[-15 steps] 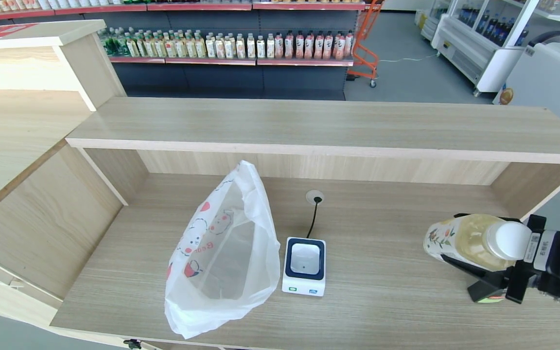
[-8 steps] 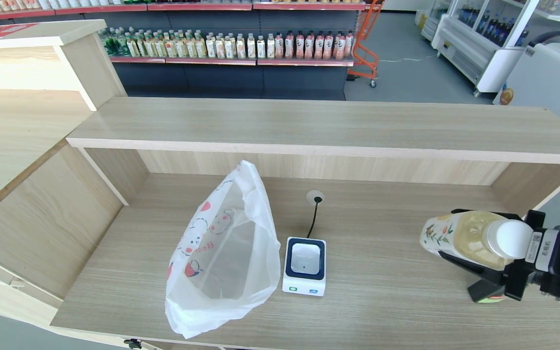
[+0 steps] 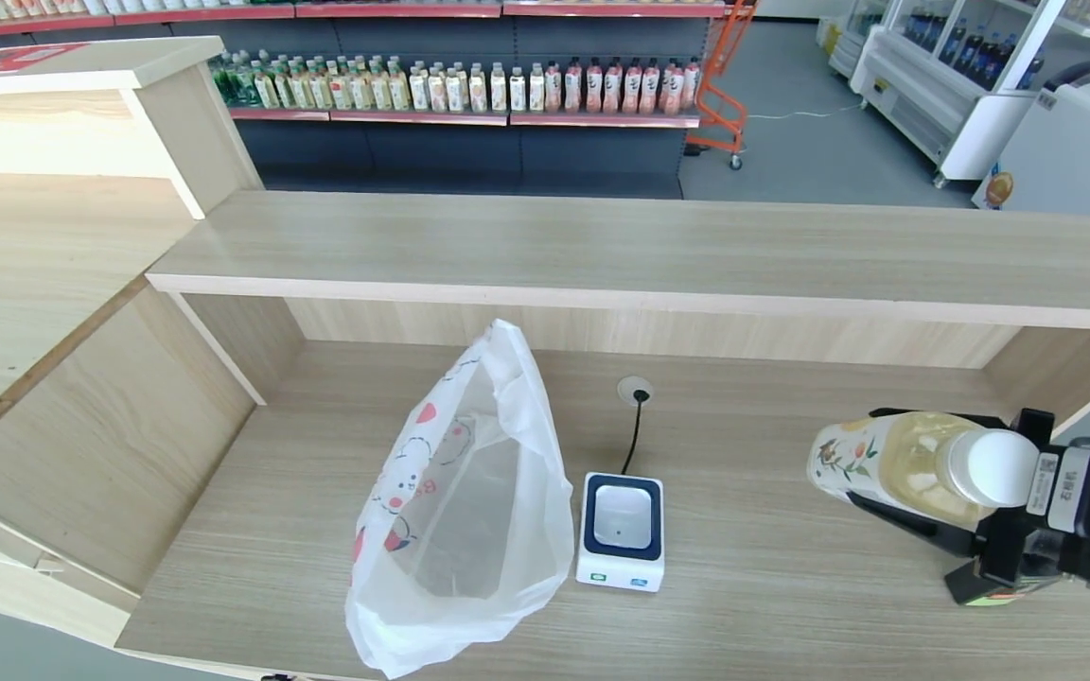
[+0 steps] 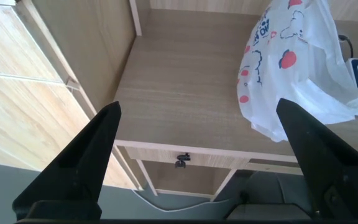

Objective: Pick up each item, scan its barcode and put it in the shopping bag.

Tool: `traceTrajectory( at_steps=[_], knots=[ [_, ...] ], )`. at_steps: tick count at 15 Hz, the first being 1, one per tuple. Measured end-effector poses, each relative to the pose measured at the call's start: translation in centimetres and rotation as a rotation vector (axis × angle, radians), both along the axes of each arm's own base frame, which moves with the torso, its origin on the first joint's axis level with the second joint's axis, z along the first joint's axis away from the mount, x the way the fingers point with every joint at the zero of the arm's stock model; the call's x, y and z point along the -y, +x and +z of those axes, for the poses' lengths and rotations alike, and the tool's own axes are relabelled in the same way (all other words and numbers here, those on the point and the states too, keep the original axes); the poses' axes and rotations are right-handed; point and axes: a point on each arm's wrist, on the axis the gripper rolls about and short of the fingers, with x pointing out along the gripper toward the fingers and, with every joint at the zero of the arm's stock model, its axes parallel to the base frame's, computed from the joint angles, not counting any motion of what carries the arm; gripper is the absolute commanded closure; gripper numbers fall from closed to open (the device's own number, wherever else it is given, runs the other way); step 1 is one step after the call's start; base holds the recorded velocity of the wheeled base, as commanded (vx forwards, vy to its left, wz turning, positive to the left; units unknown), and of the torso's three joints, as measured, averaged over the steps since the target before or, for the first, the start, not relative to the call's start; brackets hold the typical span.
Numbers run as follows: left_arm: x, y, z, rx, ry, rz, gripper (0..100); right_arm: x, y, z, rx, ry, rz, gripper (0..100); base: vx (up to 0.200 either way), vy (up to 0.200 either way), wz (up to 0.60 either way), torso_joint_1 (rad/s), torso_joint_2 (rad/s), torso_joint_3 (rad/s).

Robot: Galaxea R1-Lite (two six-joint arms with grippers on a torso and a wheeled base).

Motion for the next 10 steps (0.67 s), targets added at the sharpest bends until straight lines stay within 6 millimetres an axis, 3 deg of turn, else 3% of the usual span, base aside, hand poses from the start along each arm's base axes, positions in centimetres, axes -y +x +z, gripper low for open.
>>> traceTrajectory(
  at_steps=[6,10],
  knots=[
    [0.0,0.0,0.0,0.000,0.003,0.000,0,0.0,0.9,-1.0,-0.049,-0.003,0.004,100,0.000,0.200,0.00,0.002,0.00,0.002],
    [0.0,0.0,0.0,0.000,0.004,0.000,0,-0.1,1.8,-2.1,-0.093,-0.009,0.021,100,0.000,0.000,0.00,0.000,0.00,0.000]
  ],
)
